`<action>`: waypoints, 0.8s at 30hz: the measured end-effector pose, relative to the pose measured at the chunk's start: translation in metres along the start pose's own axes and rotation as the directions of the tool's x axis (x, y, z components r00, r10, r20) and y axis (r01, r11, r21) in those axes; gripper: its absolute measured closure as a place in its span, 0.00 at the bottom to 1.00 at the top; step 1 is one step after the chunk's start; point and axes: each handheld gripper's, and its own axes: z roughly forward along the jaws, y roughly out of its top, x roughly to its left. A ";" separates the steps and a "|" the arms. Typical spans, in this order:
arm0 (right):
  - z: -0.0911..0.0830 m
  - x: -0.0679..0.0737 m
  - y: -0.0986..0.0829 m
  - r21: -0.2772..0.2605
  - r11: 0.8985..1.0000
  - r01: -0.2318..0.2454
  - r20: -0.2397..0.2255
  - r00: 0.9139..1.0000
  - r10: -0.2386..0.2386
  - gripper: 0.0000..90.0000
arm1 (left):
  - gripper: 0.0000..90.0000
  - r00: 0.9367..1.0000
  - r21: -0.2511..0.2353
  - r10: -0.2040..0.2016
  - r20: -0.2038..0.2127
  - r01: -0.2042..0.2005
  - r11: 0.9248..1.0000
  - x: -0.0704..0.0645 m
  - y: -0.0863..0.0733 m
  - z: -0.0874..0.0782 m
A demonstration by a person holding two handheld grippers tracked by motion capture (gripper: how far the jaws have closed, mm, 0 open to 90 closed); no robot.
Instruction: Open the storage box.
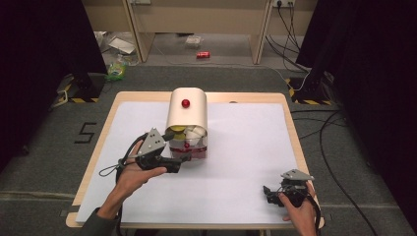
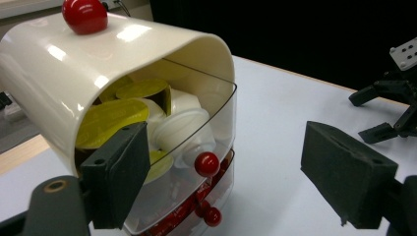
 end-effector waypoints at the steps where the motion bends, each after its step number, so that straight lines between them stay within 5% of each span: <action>1: 0.000 0.000 0.000 0.000 1.000 0.000 0.000 1.000 0.000 0.00 | 0.20 1.000 -0.001 0.002 0.001 -0.002 1.000 0.000 0.001 0.001; 11: 0.000 0.000 0.000 0.001 1.000 0.002 0.000 1.000 -0.002 0.00 | 0.20 1.000 0.039 0.016 -0.020 -0.015 0.999 0.004 0.000 0.014; 24: 0.000 0.000 0.000 0.001 1.000 0.002 0.000 1.000 -0.002 0.00 | 0.19 1.000 0.065 -0.017 -0.001 0.017 0.998 0.008 -0.003 0.020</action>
